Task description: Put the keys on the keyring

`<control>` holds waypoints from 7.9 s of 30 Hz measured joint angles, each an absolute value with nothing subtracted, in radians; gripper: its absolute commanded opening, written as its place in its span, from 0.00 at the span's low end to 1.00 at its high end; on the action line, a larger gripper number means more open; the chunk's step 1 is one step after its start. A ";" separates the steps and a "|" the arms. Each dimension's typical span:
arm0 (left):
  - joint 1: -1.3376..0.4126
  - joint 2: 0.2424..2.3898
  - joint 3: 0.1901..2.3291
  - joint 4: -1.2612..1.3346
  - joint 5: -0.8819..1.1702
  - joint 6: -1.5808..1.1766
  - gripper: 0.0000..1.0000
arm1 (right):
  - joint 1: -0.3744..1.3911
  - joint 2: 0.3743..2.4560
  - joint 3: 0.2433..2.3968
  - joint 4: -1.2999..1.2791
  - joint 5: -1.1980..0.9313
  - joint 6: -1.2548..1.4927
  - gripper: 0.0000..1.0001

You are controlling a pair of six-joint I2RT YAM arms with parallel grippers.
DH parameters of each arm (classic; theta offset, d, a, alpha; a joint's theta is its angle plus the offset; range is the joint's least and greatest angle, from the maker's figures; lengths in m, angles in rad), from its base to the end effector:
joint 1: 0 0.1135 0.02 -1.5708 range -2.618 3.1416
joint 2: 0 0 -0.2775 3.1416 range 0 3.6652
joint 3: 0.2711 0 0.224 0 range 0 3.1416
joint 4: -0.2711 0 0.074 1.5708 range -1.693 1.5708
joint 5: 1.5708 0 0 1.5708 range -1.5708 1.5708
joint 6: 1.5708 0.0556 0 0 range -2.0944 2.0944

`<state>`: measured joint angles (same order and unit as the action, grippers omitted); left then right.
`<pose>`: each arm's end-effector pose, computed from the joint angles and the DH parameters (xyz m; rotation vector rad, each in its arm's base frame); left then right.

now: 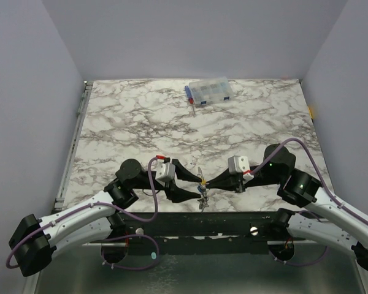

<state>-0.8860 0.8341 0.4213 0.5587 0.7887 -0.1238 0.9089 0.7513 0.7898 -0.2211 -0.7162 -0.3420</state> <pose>0.0753 -0.1545 0.3039 1.2008 1.0981 -1.3548 0.0601 0.1365 0.3501 -1.4589 1.0940 1.0308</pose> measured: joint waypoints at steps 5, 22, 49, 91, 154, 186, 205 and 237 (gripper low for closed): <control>-0.886 0.828 0.421 0.560 0.779 -0.123 0.55 | 0.909 0.746 0.786 -0.201 -0.717 -0.340 0.00; -0.886 0.850 0.420 0.560 0.759 -0.131 0.45 | 0.909 0.757 0.769 -0.123 -0.727 -0.305 0.01; -0.888 0.827 0.420 0.567 0.682 -0.143 0.00 | 0.908 0.739 0.733 -0.077 -0.688 -0.287 0.00; -0.874 0.859 0.606 0.058 0.411 0.148 0.00 | 0.909 0.641 0.767 -0.204 -0.440 -0.175 1.00; -0.785 1.446 0.904 -0.454 -0.125 -0.409 0.00 | 0.909 0.433 0.694 -0.513 0.191 0.484 1.00; -0.786 1.368 0.721 -0.438 0.003 -0.684 0.72 | 0.909 0.479 0.695 -0.525 0.174 0.505 1.00; -0.786 1.100 0.989 -0.541 -0.360 -0.312 0.99 | 0.909 0.496 0.786 -0.514 0.323 0.470 1.00; -0.698 0.519 0.579 0.047 -0.881 0.012 0.93 | 0.909 0.201 0.931 -0.845 0.957 0.697 1.00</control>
<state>-0.6983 0.5190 0.5789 0.0467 -0.8806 0.0120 0.9089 0.2012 0.9306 -0.8448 0.9569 0.6968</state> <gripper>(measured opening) 0.932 0.998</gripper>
